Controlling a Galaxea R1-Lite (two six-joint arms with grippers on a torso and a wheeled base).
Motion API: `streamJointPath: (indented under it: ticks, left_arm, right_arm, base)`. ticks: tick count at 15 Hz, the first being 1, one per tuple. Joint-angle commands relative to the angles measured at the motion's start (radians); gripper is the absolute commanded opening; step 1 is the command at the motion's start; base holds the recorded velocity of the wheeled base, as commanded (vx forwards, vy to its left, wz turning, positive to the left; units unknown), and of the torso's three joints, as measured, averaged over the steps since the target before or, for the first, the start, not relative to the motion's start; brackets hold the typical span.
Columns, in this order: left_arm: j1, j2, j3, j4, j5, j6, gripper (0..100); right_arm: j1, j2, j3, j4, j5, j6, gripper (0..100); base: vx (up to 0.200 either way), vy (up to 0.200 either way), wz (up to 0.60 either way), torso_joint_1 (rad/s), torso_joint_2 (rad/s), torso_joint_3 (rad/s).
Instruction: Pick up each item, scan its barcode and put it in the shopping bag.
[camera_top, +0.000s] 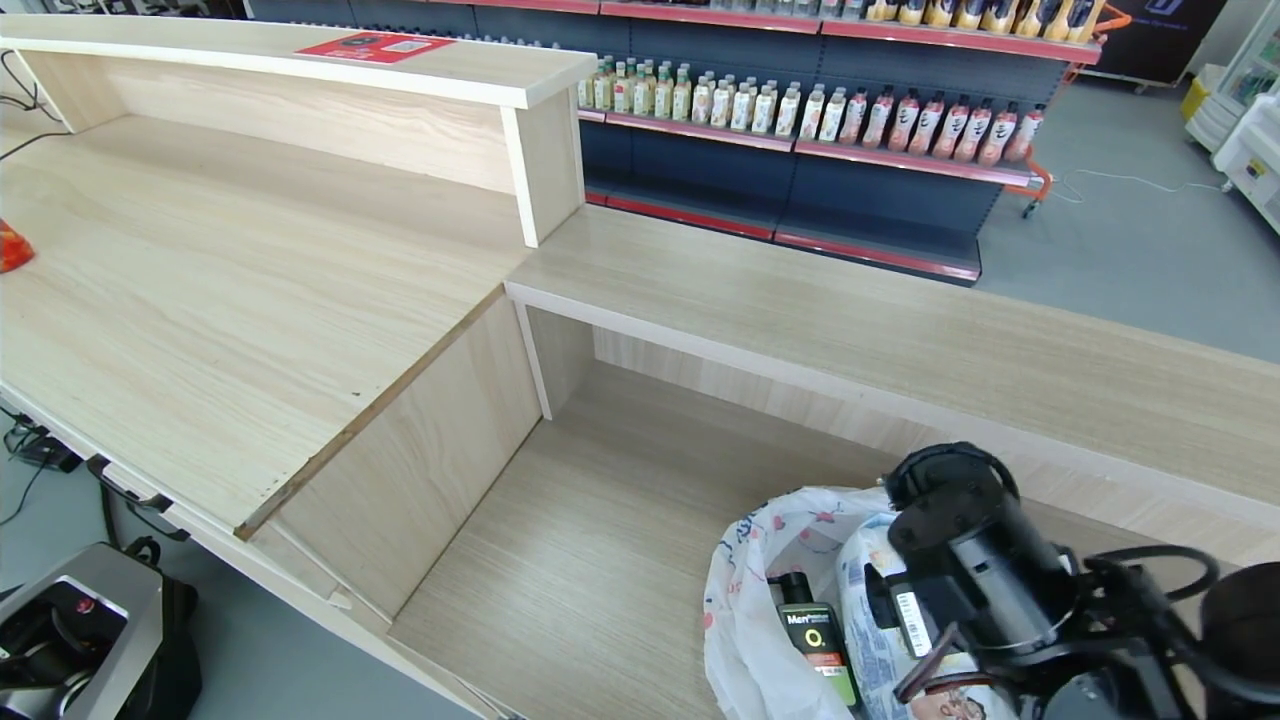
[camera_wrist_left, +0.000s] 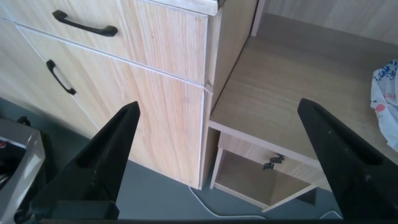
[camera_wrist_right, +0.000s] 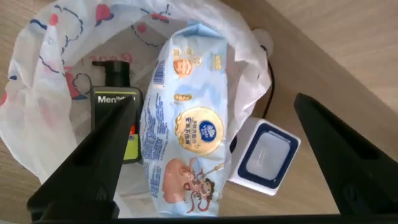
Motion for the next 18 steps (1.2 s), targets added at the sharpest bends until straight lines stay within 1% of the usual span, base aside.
streamJointPath:
  ticks: [1,3,5,7,12,15,16,17,18]
  left_arm:
    - [0.0,0.0,0.0,0.0,0.0,0.0,100]
    - [-0.001,0.0,0.0,0.0,0.0,0.0,100]
    - [-0.001,0.0,0.0,0.0,0.0,0.0,100]
    - [0.0,0.0,-0.001,0.0,0.0,0.0,100]
    - [0.0,0.0,0.0,0.0,0.0,0.0,100]
    - [0.0,0.0,0.0,0.0,0.0,0.0,100]
    - [0.0,0.0,0.0,0.0,0.0,0.0,100]
    - [0.0,0.0,0.0,0.0,0.0,0.0,100]
    - [0.0,0.0,0.0,0.0,0.0,0.0,100]
  right_arm:
    - [-0.024,-0.242,-0.041,0.017,-0.002,-0.184,100]
    - [-0.024,-0.303,-0.043,0.02,0.0,-0.269,100]
    - [-0.017,-0.357,-0.043,0.02,-0.002,-0.343,100]
    - [-0.017,-0.392,-0.043,0.018,0.0,-0.385,100]
    - [-0.017,-0.456,-0.023,0.02,-0.002,-0.408,100]
    - [-0.026,-0.501,0.009,0.02,-0.002,-0.408,100]
    - [-0.064,-0.531,0.028,0.017,-0.002,-0.406,100]
    - [-0.149,-0.571,0.032,0.018,0.0,-0.408,100]
    - [-0.259,-0.613,0.034,0.017,0.013,-0.409,100]
  base:
    - [0.0,0.0,0.0,0.0,0.0,0.0]
    - [0.0,0.0,0.0,0.0,0.0,0.0]
    - [0.0,0.0,-0.6,0.005,0.0,0.0]
    - [0.0,0.0,-0.6,0.0,0.0,0.005]
    - [0.0,0.0,-0.6,0.004,0.01,0.002]
    - [0.0,0.0,0.0,0.0,0.0,0.0]
    - [0.0,0.0,0.0,0.0,0.0,0.0]
    - [0.0,0.0,0.0,0.0,0.0,0.0]
    - [0.0,0.0,0.0,0.0,0.0,0.0]
